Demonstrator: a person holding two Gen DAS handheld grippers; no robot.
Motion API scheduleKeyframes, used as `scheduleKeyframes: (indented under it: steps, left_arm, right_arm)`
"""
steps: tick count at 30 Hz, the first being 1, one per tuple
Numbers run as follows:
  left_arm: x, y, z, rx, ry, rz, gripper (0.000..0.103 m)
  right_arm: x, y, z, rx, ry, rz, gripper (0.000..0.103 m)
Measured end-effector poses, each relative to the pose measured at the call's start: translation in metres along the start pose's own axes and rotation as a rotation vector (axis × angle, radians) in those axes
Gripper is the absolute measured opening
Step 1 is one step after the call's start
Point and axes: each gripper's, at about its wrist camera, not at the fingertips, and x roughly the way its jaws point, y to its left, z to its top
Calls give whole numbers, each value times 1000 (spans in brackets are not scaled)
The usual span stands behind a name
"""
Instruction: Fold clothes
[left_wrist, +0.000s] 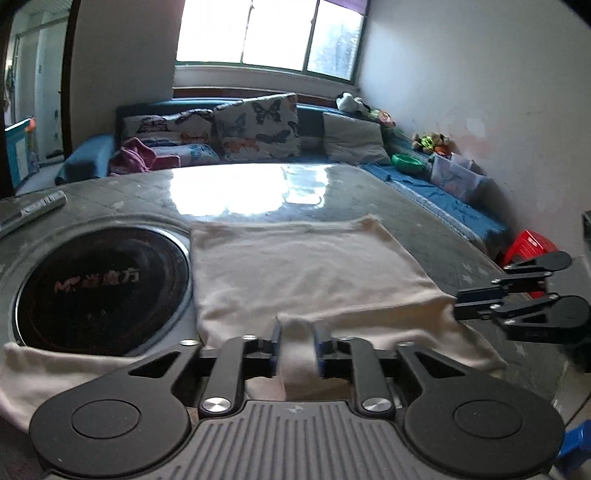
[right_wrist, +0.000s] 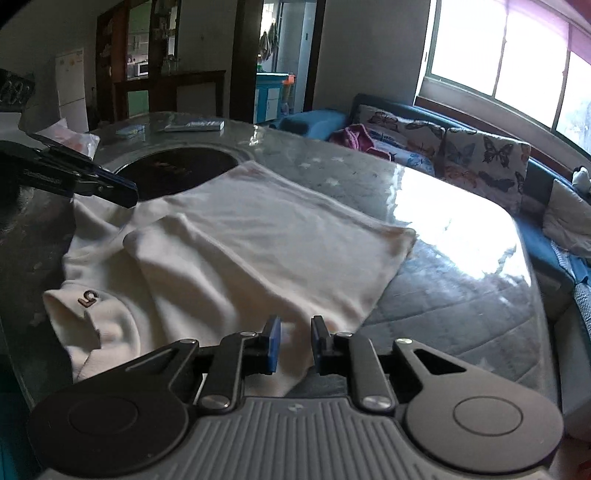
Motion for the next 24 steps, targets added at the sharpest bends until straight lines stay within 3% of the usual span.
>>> scheduleKeyframes:
  steps: [11, 13, 14, 15, 16, 18, 24]
  left_arm:
    - [15, -1, -14, -23, 61, -39, 36]
    - [20, 0, -15, -36, 70, -49, 31]
    - [21, 1, -16, -38, 73, -56, 25]
    - [22, 0, -17, -40, 76, -61, 11]
    - [21, 0, -16, -43, 74, -60, 5]
    - [19, 0, -15, -51, 69, -56, 0]
    - [-18, 0, 2, -54, -22, -81, 0]
  right_arm:
    - [-9, 7, -3, 60, -36, -23, 16]
    - [-8, 11, -5, 67, -35, -17, 16]
    - [-7, 13, -6, 70, -34, -15, 16]
    - [-5, 15, -8, 74, -32, -14, 16]
    - [-4, 16, -8, 80, -31, -14, 16]
    - [-1, 17, -10, 89, -30, -19, 16]
    - [4, 14, -13, 77, -10, -29, 16]
